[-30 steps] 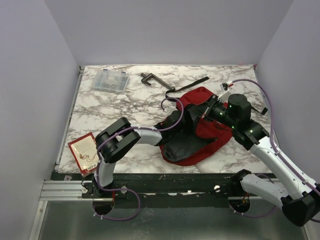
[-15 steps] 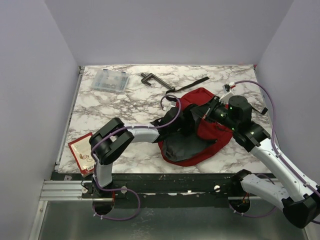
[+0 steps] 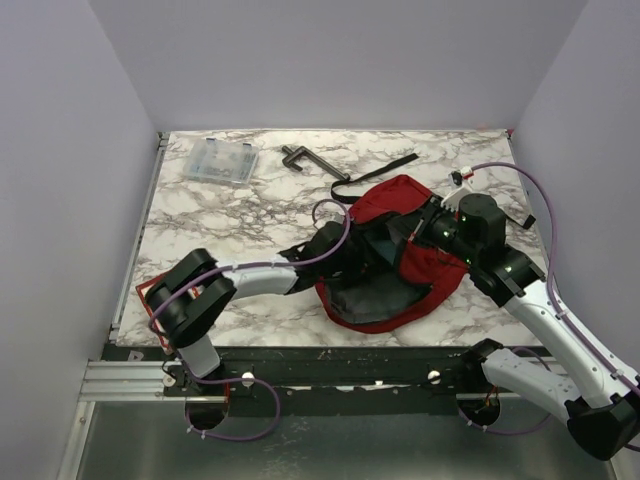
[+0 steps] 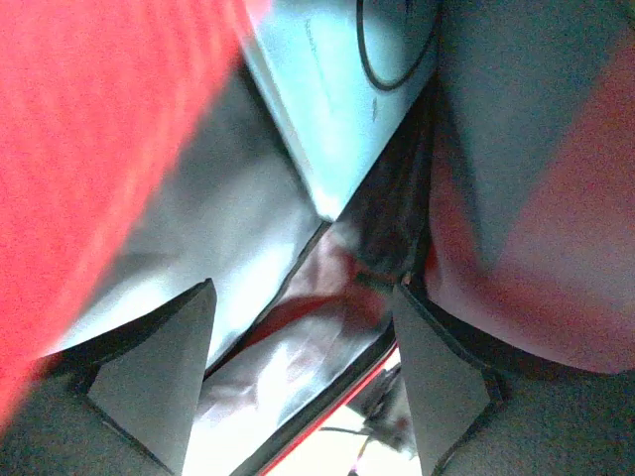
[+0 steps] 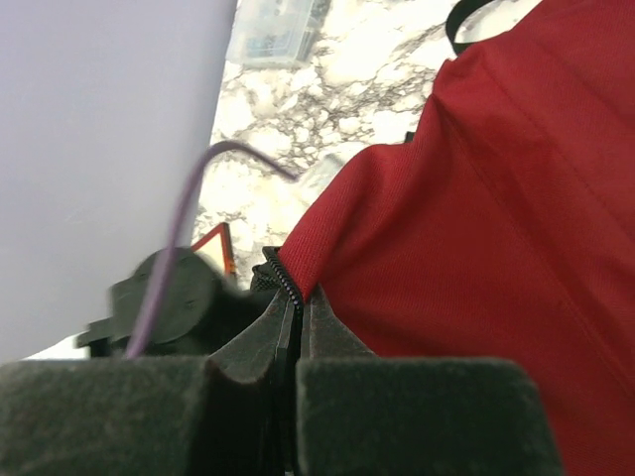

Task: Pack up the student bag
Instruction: Place the book in the student bag, then move the book to the center of the board.

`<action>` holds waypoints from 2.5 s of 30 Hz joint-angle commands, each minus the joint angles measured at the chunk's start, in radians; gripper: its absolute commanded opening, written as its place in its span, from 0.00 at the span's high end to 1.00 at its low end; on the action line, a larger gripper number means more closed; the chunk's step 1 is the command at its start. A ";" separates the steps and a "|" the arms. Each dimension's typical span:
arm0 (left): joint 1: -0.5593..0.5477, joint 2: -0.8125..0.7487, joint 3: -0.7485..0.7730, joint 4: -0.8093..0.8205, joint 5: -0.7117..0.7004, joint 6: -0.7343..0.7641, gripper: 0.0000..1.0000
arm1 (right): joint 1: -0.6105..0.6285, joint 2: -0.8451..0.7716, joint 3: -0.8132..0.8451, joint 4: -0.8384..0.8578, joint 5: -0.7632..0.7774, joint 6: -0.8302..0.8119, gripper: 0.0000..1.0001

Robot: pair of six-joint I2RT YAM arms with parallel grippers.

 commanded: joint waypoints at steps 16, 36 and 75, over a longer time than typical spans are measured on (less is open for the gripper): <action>0.326 -0.865 -0.213 -0.613 0.169 0.824 0.20 | 0.007 0.044 -0.207 -0.012 -0.145 -0.232 0.89; 1.404 -0.905 -0.416 -0.727 -0.332 0.418 0.01 | 0.037 0.044 -0.236 0.006 -0.272 -0.260 0.46; 1.223 -0.941 -0.640 -0.465 -0.302 0.218 0.11 | 0.036 0.089 -0.164 0.034 -0.398 -0.348 0.45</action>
